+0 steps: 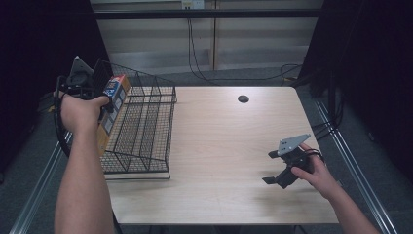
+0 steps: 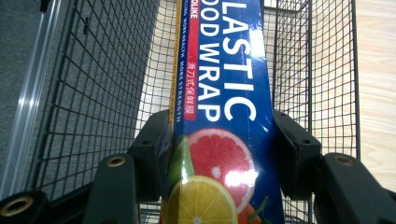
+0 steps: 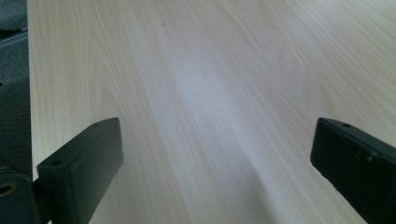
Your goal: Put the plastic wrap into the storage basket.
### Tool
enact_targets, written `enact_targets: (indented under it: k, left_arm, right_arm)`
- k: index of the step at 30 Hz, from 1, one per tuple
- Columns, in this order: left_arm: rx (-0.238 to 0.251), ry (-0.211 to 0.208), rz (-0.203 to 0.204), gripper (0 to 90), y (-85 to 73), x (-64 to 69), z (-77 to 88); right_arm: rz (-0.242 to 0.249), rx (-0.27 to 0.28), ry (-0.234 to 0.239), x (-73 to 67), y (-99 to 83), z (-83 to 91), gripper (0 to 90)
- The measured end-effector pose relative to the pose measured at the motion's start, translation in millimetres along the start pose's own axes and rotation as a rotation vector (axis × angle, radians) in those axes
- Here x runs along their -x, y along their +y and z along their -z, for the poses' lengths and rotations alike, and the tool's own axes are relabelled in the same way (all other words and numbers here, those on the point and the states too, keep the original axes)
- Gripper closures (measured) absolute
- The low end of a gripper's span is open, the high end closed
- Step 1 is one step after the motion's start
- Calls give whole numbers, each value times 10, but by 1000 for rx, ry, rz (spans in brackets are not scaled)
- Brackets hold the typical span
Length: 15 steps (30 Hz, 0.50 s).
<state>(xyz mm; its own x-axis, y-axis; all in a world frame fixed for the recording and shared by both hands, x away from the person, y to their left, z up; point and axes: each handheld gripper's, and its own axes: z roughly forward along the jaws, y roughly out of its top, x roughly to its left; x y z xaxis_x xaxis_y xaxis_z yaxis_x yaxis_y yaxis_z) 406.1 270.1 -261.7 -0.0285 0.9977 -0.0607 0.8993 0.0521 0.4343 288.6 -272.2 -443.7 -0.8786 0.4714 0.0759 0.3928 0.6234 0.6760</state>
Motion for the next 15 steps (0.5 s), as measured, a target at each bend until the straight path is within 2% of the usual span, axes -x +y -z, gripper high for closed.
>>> enact_targets:
  k: [15]
  left_arm:
    - [-3, -11, 11, 448, -12, 24, -78]
  right_arm:
    - [2, 1, 4, -3, 2, -4, 23]
